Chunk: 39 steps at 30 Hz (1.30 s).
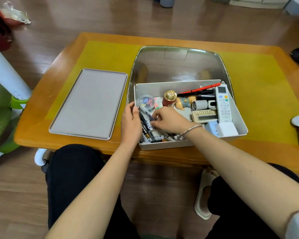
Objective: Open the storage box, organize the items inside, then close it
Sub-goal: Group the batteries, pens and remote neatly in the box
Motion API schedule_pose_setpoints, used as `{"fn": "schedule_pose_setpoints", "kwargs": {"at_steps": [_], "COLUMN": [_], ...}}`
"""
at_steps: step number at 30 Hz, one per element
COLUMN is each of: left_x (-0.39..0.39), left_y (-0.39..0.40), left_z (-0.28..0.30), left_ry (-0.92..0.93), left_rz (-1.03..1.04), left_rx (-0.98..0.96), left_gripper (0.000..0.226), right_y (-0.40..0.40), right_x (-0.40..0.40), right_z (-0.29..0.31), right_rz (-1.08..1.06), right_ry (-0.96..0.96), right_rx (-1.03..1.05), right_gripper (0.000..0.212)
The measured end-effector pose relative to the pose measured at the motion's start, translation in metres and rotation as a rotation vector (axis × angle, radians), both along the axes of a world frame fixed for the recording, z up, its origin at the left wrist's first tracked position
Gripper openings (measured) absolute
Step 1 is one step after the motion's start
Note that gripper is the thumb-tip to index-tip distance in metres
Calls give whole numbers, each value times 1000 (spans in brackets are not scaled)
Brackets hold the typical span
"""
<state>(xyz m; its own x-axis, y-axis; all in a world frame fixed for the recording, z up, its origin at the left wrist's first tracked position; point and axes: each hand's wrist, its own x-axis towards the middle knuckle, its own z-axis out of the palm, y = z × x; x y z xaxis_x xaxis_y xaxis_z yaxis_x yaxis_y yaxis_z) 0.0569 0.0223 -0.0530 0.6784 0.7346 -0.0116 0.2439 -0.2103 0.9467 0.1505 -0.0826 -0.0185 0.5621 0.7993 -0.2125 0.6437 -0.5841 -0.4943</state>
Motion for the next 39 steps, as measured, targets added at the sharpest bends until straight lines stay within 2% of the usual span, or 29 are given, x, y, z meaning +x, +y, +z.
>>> {"fn": "schedule_pose_setpoints", "kwargs": {"at_steps": [3,7,11,15,17,19,22,27,30,34,37,39], "left_x": [0,2,2,1,1,1,0,1,1,2,3,4], "left_y": [0,1,1,1,2,1,1,0,0,-1,-3,-4], "left_z": [0,0,-2,-1,-1,0,1,1,3,2,3,3], "left_ry": [4,10,15,16,11,12,17,29,27,24,17,11], "left_rz": [13,9,10,4,2,4,7,14,16,27,43,57], "left_rx": [-8,-43,-15,-37,-45,-40,-41,-28,-25,-17,-30,-38], "left_gripper": [30,29,28,29,29,28,29,30,29,29,29,29], "right_y": [14,15,5,-21,-38,-59,-93,-137,-148,-150,-147,-142], "right_x": [-9,-13,-6,12,25,41,63,85,92,92,87,80], "right_z": [-12,-18,-4,20,33,42,51,42,29,19,20,24], "right_rz": [-10,-79,-119,-189,-285,-414,-607,-793,-759,-729,-749,-703], "right_ry": [18,52,86,166,118,-12,-170,-271,-260,-293,-330,-347], "right_rx": [-145,-175,-137,-65,10,92,178,99,2,-15,57,138], "right_gripper": [32,38,35,16,16,26,20,19,24,41,50,48]}}
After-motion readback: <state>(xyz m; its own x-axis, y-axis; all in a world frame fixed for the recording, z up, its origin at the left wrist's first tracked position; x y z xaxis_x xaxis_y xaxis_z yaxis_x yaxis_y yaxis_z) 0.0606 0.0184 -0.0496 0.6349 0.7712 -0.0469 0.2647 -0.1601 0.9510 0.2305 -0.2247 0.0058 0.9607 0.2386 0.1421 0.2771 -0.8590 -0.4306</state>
